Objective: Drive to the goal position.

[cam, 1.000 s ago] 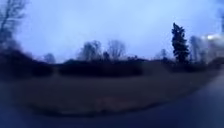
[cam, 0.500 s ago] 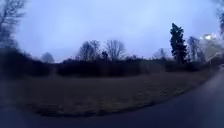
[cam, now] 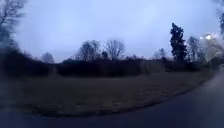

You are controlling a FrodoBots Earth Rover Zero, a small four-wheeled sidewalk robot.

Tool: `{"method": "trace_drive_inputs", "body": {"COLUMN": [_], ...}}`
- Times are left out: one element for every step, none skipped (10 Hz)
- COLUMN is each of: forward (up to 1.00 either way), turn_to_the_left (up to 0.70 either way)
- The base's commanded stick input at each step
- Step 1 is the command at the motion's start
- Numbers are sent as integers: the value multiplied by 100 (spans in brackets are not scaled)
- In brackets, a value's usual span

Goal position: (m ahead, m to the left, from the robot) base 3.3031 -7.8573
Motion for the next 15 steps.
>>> {"method": "trace_drive_inputs", "body": {"forward": [0, 0, 0, 0, 0, 0, 0, 0, 0, 0, 0, 0, 0, 0, 0], "turn_to_the_left": [-45, -45, -45, -45, -45, -45, -45, -45, -45, -45, -45, -45, -45, -45, -45]}}
